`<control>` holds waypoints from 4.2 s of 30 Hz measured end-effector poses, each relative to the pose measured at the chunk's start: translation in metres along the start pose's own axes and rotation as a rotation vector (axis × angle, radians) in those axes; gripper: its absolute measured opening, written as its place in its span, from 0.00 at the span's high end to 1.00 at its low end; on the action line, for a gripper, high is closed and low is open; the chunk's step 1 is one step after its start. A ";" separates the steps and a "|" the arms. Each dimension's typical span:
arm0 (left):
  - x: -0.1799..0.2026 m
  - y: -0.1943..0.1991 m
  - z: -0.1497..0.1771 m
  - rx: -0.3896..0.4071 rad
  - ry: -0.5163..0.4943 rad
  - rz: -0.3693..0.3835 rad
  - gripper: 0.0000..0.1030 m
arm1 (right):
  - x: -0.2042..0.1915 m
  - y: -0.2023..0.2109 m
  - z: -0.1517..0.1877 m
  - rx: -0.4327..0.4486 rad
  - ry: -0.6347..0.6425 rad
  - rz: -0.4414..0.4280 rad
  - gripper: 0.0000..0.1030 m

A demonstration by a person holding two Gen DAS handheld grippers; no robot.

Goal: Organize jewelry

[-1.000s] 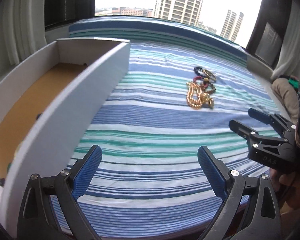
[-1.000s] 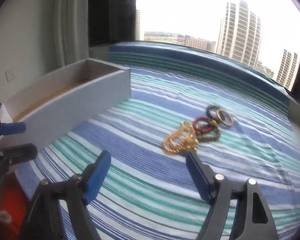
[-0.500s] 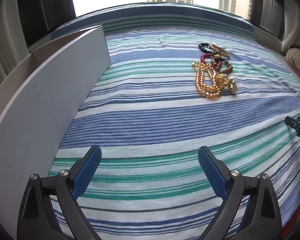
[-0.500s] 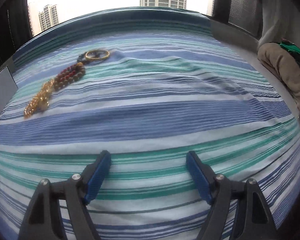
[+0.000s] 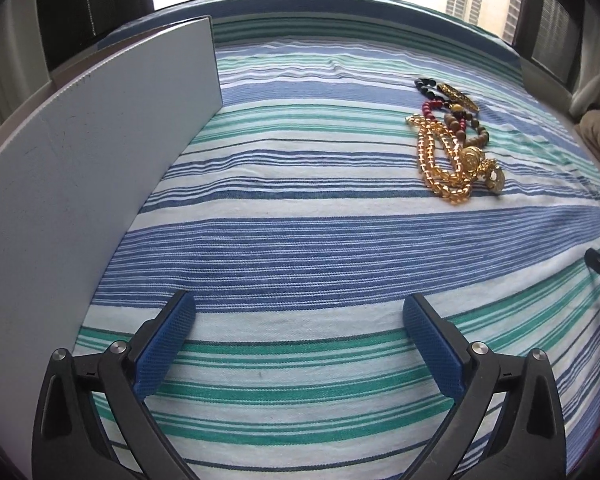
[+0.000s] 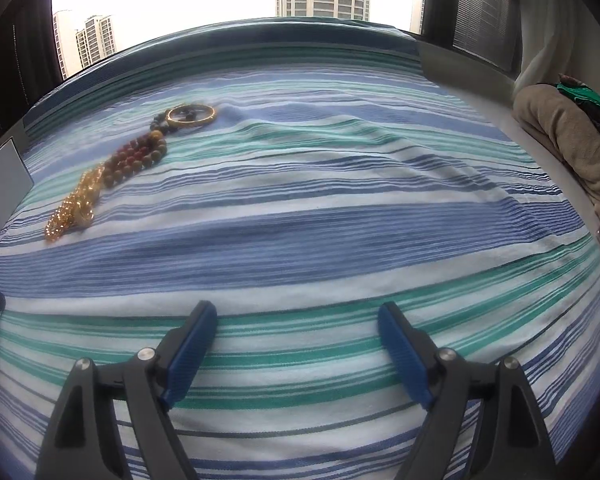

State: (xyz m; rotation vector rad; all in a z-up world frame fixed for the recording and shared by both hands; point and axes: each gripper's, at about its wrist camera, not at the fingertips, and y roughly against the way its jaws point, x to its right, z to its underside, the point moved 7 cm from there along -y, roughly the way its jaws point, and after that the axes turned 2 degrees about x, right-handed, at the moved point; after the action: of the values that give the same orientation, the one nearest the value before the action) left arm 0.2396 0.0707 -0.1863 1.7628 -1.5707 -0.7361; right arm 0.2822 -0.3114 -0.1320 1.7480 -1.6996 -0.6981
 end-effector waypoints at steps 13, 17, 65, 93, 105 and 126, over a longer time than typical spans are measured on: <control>0.002 0.000 0.001 -0.001 0.000 -0.002 0.00 | -0.001 0.001 0.001 0.001 -0.001 -0.003 0.17; 0.001 0.000 0.001 -0.001 0.000 -0.001 0.00 | -0.001 0.001 0.001 0.001 -0.001 -0.003 0.17; 0.002 0.000 0.001 0.000 0.002 0.001 0.00 | -0.003 0.001 0.001 0.001 -0.001 -0.005 0.16; 0.085 -0.059 -0.118 -0.087 -0.030 0.209 0.23 | -0.007 0.001 0.001 -0.001 0.004 -0.012 0.14; 0.095 -0.063 -0.123 -0.078 -0.090 0.241 0.95 | -0.008 0.002 0.000 -0.001 0.006 -0.012 0.13; -0.015 0.171 -0.124 0.254 0.191 0.432 0.95 | -0.031 0.014 -0.009 -0.169 -0.010 -0.204 0.14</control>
State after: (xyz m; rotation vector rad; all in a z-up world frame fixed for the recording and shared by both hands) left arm 0.2272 0.0876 0.0242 1.5269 -1.8836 -0.1612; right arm 0.2776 -0.2802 -0.1165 1.8140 -1.4357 -0.9143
